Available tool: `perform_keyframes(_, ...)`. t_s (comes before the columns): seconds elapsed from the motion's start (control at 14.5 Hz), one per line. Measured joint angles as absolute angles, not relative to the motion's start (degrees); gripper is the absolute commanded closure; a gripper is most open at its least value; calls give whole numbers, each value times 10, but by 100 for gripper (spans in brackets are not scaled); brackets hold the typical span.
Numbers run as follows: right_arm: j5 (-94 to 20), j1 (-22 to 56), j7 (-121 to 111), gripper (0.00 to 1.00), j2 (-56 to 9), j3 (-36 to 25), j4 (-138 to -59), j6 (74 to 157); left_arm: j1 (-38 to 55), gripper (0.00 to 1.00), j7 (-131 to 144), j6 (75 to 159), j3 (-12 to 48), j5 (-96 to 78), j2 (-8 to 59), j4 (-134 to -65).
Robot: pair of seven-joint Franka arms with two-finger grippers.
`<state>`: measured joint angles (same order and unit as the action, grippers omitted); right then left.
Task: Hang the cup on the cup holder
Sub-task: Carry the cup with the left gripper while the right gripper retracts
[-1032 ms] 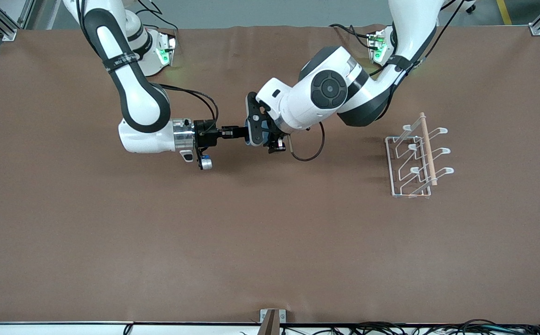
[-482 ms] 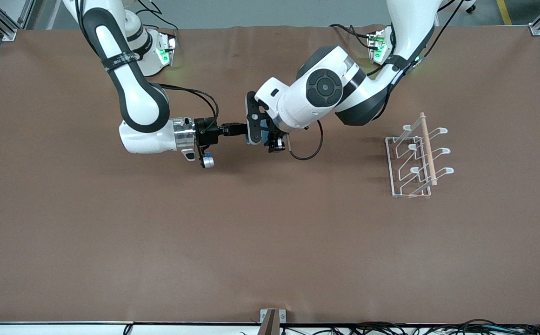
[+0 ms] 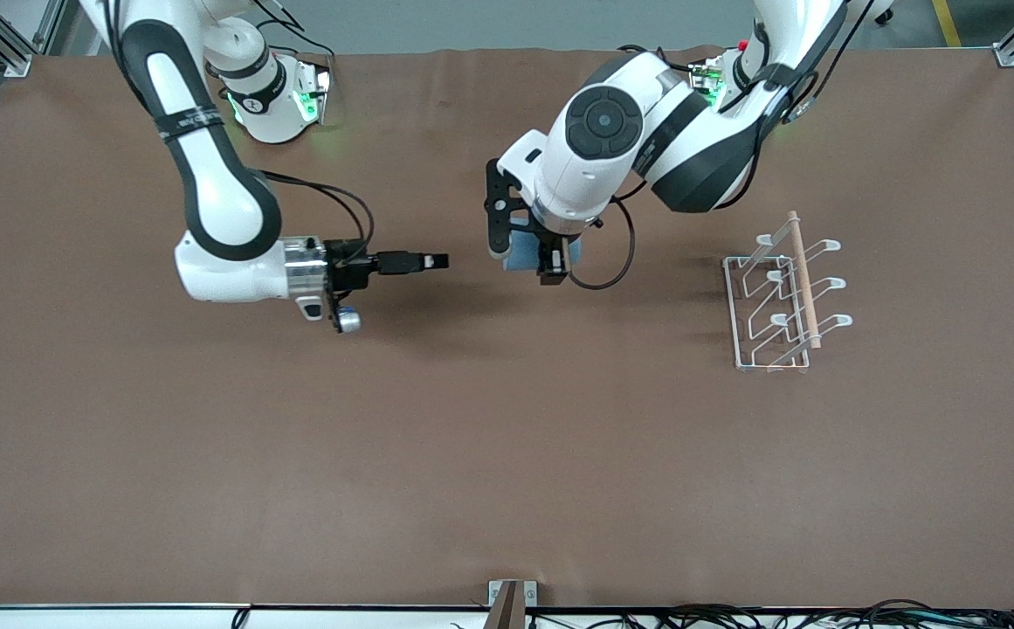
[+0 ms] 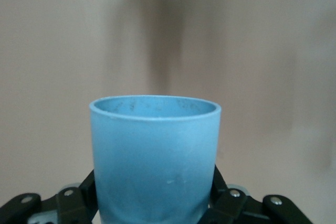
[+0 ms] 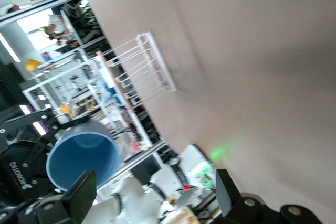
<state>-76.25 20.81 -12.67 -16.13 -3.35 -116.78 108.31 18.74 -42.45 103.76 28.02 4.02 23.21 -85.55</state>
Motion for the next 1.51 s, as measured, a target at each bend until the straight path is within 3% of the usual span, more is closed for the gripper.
perform_keyframes(0.21, -612, 163, -109, 0, -135, -42, -1154, 1084, 169, 79, -425, 967, 280, 84, 206, -855)
perform_keyframes(0.41, -441, 116, -66, 0, -107, -50, -1120, 1083, 150, 100, -441, 890, 280, 144, 177, -855)
perform_keyframes(0.69, -188, 92, 7, 0, -87, -51, -1058, 1086, 147, 100, -446, 773, 279, 292, 167, -859)
perform_keyframes(0.89, -43, 89, 28, 0, -71, -52, -1033, 1086, 147, 100, -448, 742, 279, 381, 174, -882)
perform_keyframes(1.1, -6, 71, 28, 0, -48, -57, -1012, 1053, 146, 100, -449, 740, 277, 472, 203, -923)
perform_keyframes(1.51, 22, 38, 25, 0, -24, -61, -889, 910, 121, 100, -448, 741, 274, 631, 289, -964)
